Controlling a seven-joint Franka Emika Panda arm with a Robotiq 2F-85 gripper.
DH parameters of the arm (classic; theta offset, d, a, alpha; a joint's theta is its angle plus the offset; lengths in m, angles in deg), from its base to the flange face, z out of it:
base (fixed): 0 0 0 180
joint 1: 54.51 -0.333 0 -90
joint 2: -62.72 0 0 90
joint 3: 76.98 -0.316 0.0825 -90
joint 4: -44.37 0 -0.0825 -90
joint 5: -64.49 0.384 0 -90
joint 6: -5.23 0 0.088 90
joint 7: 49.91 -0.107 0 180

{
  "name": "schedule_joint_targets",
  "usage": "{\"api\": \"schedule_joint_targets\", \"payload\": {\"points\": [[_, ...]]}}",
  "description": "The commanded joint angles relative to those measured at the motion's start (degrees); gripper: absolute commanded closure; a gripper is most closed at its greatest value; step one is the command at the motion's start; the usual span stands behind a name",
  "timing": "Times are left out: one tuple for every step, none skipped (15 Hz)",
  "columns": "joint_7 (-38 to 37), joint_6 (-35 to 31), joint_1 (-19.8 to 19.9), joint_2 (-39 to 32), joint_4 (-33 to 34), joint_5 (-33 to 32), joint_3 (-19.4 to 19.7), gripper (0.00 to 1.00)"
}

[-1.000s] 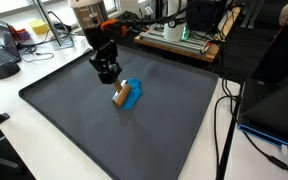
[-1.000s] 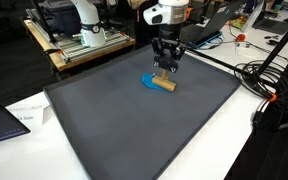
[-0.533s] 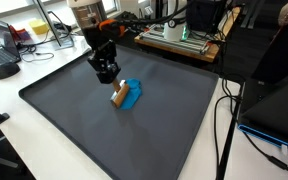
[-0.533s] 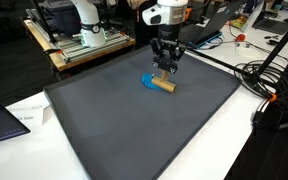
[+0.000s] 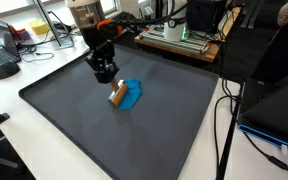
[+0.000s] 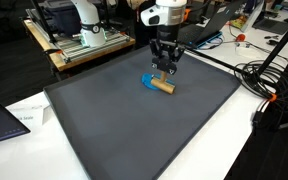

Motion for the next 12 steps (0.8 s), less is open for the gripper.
{"api": "schedule_joint_targets", "payload": {"points": [[1.9, -5.8, 1.0, -6.0, -0.2, -3.6, 1.7, 0.78], [2.0, -5.8, 1.1, -6.1, -0.2, -3.6, 1.8, 0.78], [2.0, -5.8, 1.2, -6.1, -0.2, -3.6, 1.8, 0.78], [2.1, -5.9, 1.2, -6.1, -0.2, -3.6, 1.8, 0.78], [2.2, -6.0, 1.3, -6.1, -0.2, -3.6, 1.8, 0.78], [2.2, -6.0, 1.3, -6.2, -0.1, -3.6, 1.8, 0.78], [2.3, -6.0, 1.4, -6.3, -0.1, -3.6, 1.9, 0.78], [2.4, -6.0, 1.4, -6.3, 0.0, -3.6, 1.9, 0.78], [2.4, -6.1, 1.4, -6.4, 0.0, -3.7, 1.9, 0.78], [2.4, -6.1, 1.4, -6.4, 0.1, -3.7, 2.0, 0.78], [2.4, -6.1, 1.4, -6.5, 0.1, -3.8, 2.0, 0.78], [2.4, -6.1, 1.4, -6.5, 0.2, -3.8, 2.1, 0.78]]}}
